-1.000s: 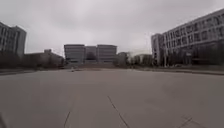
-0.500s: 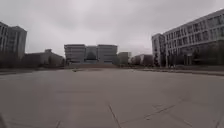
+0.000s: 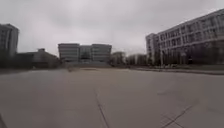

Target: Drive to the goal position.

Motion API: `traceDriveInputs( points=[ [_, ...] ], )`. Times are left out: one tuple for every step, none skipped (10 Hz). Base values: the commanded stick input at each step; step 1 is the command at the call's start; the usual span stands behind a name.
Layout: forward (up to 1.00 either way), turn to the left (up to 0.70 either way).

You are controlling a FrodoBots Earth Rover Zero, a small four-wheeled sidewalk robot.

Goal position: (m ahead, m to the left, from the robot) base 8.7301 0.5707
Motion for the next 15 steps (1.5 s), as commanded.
traceDriveInputs(
  points=[
    [0.70, 0.00],
    [0.70, -0.10],
    [0.70, -0.34],
    [0.70, -0.32],
    [0.70, -0.27],
    [0.70, 0.00],
    [0.70, 0.00],
    [0.70, 0.00],
    [0.70, 0.00],
    [0.70, 0.00],
    [0.70, 0.00],
    [0.70, 0.00],
    [0.70, 0.00],
    [0.70, 0.00],
    [0.70, 0.00]
  ],
)
